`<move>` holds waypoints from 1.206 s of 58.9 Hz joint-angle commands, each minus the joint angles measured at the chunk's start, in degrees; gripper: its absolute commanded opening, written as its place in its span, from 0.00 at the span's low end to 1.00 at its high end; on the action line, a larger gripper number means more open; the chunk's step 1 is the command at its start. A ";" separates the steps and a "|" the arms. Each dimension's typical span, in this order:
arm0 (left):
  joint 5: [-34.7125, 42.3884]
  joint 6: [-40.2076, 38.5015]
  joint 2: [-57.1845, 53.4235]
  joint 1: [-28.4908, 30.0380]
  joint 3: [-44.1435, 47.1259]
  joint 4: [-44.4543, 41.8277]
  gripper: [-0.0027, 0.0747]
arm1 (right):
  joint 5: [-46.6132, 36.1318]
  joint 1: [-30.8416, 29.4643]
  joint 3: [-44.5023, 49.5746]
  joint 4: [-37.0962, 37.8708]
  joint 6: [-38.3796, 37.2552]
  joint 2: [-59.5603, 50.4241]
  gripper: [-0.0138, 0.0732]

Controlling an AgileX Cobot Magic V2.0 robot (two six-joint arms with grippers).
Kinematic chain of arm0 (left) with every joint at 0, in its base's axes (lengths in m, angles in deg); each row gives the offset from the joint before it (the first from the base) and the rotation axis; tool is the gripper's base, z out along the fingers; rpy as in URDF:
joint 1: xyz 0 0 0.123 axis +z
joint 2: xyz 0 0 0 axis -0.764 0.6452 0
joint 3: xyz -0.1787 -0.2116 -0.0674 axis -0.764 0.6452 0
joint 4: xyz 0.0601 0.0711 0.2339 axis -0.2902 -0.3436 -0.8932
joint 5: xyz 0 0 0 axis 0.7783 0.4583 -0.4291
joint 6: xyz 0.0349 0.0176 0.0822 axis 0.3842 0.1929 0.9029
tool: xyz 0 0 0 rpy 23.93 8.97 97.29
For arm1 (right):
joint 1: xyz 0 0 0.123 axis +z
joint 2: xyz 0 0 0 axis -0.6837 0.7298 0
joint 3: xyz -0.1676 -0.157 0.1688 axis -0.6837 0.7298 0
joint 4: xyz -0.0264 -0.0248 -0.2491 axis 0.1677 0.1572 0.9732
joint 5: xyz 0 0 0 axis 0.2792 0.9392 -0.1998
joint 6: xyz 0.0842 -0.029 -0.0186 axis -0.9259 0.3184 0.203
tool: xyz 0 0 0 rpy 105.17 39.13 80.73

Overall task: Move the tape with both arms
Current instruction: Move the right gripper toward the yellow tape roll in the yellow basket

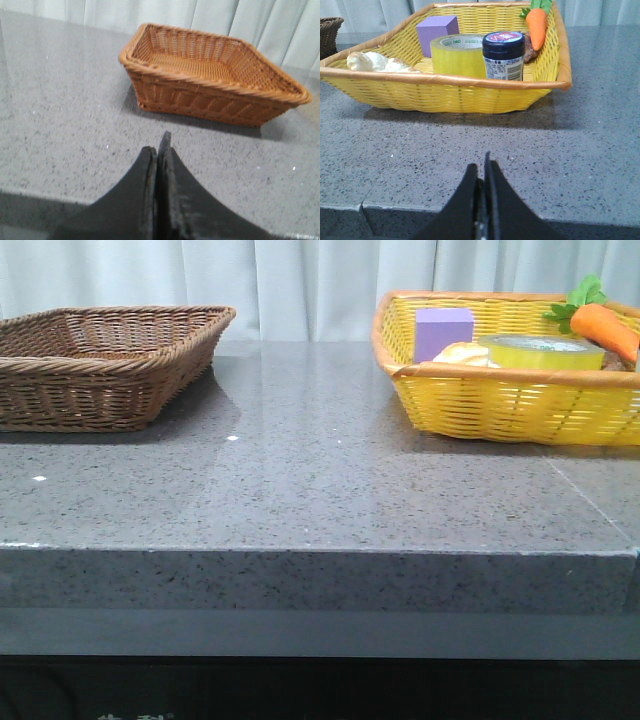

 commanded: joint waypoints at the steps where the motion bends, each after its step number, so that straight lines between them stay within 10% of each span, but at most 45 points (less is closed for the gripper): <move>1: 8.16 -0.10 -0.99 0.12 1.62 0.38 0.01 | -6.55 -0.36 -1.59 0.33 0.13 -1.44 0.05; 10: 8.49 -0.10 -0.69 0.12 -4.36 -0.40 0.01 | -12.47 -0.36 -3.64 0.09 0.00 -1.44 0.05; 33: -2.03 -0.10 22.97 0.12 -28.95 -8.55 0.01 | 2.75 -0.36 -28.40 -0.56 -0.31 15.95 0.06; 54: -1.63 -0.10 31.26 0.12 -31.46 -8.55 0.03 | 4.72 -0.36 -35.86 -0.80 -0.31 28.70 0.07; 60: -1.53 -0.10 31.26 0.12 -31.46 -8.55 0.19 | 5.04 -0.36 -35.81 -0.80 -0.31 28.70 0.26; 71: -1.53 -0.10 31.26 0.12 -31.46 -8.55 0.79 | 5.85 -0.36 -35.81 -0.80 -0.31 28.70 0.75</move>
